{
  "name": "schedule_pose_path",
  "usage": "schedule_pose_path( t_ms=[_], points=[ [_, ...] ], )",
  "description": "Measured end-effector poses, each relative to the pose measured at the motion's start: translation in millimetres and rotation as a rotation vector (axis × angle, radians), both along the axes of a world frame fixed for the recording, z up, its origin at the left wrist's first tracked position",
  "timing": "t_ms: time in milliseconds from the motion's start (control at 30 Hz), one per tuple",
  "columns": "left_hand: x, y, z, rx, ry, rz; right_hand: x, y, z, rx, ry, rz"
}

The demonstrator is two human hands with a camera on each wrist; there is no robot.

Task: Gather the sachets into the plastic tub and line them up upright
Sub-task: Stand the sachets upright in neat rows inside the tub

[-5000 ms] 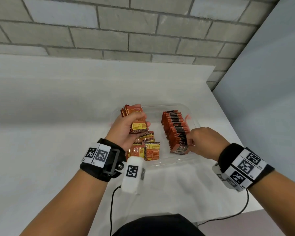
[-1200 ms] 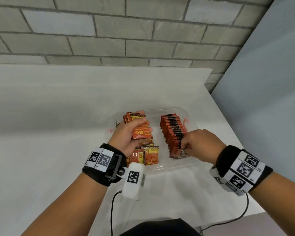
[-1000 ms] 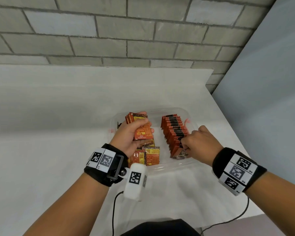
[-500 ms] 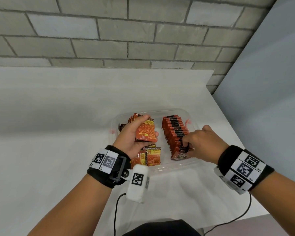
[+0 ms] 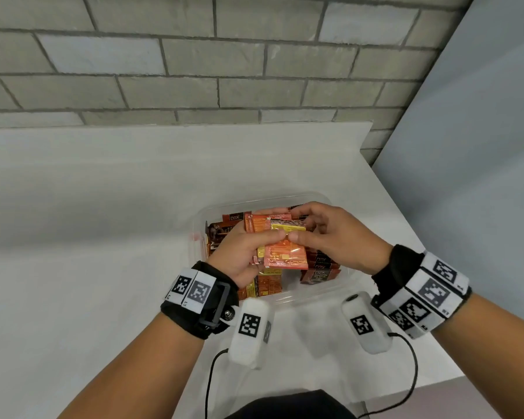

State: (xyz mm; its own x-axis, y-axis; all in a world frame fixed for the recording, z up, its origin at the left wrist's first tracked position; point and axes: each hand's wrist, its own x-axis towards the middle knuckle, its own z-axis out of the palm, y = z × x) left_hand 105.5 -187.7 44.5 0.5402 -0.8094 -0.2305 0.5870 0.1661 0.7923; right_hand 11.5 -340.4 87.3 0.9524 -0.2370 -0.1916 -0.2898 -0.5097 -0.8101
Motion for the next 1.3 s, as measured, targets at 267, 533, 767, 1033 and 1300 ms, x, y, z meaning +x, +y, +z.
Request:
schedule_pose_path(
  t_ms=[267, 533, 767, 1033, 1300],
  points=[
    [4, 5, -2, -0.042, 0.066, 0.092, 6, -3, 0, -0.008, -0.247, -0.214],
    [3, 4, 1, -0.102, 0.125, 0.114, 0, 2, -2, -0.195, -0.328, 0.102],
    [3, 7, -1, -0.087, -0.015, 0.085, -3, -3, 3, -0.146, -0.270, 0.087],
    [-6, 0, 2, -0.047, -0.112, -0.038, -1, -10, 13, -0.225, -0.073, 0.091],
    [7, 3, -4, 0.096, -0.013, 0.178, -19, -32, 5, -0.401, 0.148, 0.148]
  ],
)
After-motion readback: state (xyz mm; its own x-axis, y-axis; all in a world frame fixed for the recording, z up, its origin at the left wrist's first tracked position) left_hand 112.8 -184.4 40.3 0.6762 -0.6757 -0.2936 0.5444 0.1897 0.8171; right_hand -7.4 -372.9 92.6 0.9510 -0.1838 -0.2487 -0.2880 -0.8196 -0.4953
